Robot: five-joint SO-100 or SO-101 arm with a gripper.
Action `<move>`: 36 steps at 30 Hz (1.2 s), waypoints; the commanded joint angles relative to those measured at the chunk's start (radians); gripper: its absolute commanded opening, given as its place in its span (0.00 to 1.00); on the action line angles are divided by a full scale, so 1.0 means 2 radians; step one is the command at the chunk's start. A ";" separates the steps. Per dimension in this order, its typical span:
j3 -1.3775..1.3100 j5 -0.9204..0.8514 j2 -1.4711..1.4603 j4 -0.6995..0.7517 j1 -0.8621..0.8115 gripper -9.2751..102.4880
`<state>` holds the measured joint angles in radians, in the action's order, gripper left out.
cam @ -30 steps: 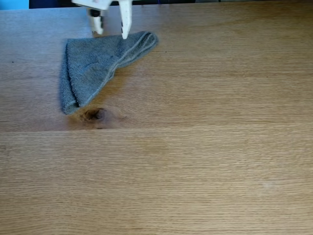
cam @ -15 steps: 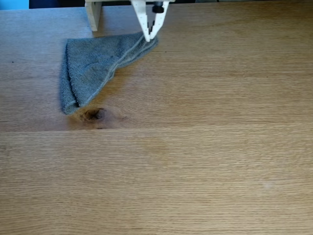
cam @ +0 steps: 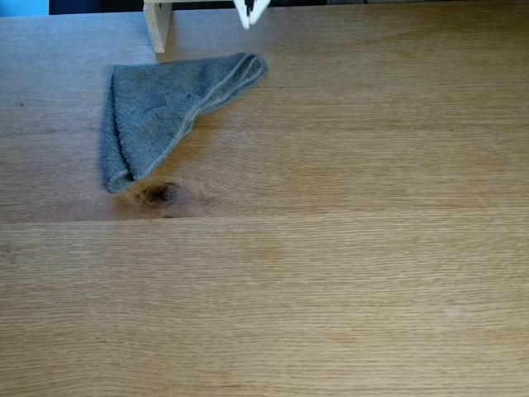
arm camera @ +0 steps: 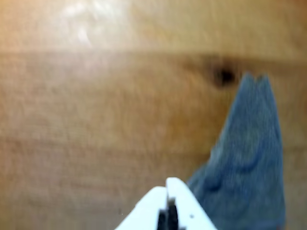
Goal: Clean the area in front of the robot
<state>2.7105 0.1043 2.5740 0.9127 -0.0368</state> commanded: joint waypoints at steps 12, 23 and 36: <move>0.311 -0.012 0.364 0.096 0.023 0.08; 0.319 -0.005 0.366 0.176 0.047 0.08; 0.319 -0.006 0.366 0.176 0.047 0.11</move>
<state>3.2474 0.0936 3.2996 1.2640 0.0506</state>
